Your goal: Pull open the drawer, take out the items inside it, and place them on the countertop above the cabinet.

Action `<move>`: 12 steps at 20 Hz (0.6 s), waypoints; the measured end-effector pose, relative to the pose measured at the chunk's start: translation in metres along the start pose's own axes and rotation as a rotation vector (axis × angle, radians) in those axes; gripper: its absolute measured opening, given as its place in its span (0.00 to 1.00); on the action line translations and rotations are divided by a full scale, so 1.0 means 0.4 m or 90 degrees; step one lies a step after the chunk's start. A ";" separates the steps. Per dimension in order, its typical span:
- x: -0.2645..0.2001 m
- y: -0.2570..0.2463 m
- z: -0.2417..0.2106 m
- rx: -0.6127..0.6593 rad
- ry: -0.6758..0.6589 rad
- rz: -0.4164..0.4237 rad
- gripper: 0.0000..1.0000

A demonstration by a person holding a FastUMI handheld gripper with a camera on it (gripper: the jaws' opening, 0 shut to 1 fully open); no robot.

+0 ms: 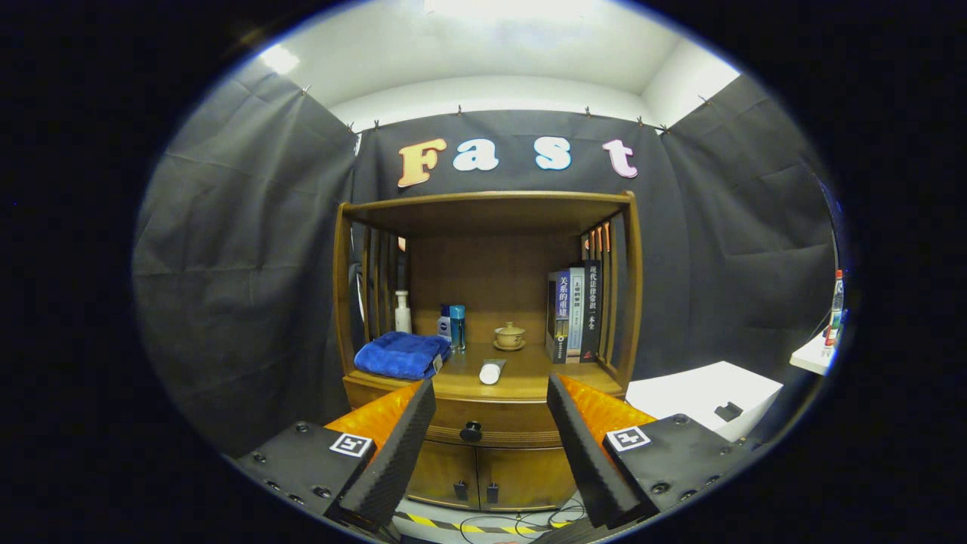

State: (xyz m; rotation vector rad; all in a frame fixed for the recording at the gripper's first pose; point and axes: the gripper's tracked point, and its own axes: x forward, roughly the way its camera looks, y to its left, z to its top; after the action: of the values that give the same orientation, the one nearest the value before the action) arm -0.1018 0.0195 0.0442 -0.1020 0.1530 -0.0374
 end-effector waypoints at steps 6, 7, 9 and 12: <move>-0.047 -0.031 0.004 0.038 -0.014 -0.015 0.97; -0.045 -0.036 0.007 0.042 -0.016 -0.018 0.97; -0.049 -0.046 0.000 0.040 -0.013 -0.027 0.97; -0.052 -0.042 0.016 0.027 -0.026 -0.030 0.97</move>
State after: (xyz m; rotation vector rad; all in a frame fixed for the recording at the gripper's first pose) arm -0.1221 0.0042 0.0553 -0.0647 0.1094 -0.0852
